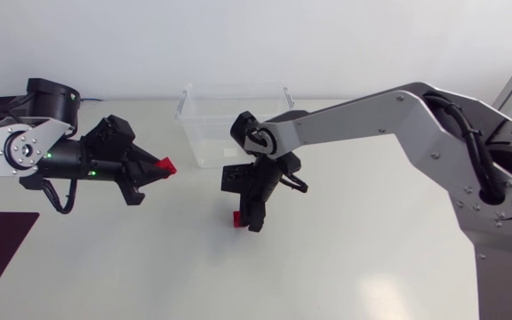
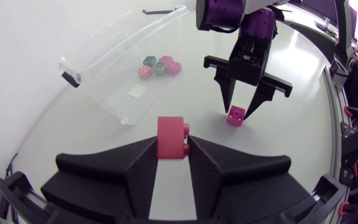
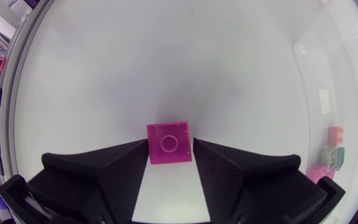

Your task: Place the duplo bricks in the container

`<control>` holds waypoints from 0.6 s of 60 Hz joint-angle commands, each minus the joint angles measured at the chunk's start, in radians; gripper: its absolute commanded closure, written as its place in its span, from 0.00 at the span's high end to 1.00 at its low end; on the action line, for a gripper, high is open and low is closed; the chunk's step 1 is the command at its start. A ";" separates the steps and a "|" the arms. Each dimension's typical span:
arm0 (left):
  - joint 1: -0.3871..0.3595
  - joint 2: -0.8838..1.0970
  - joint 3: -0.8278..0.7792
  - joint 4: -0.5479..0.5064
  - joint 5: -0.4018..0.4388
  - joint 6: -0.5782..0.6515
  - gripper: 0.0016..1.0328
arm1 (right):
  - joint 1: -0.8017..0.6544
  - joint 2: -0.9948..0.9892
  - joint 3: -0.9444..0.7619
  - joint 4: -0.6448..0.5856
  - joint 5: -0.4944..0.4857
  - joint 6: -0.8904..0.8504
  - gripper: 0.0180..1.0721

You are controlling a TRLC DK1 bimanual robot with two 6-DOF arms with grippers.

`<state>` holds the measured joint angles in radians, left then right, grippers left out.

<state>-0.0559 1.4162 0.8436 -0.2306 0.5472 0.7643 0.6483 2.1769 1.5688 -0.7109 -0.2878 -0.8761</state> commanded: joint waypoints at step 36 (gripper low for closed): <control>-0.022 0.288 0.446 0.177 0.059 -0.352 0.27 | -0.081 -0.250 -0.043 -0.024 -0.060 0.097 0.23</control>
<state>-0.0608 1.6379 1.2255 -0.0681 0.5980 0.4534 0.5827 1.9526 1.5322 -0.7300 -0.3389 -0.8101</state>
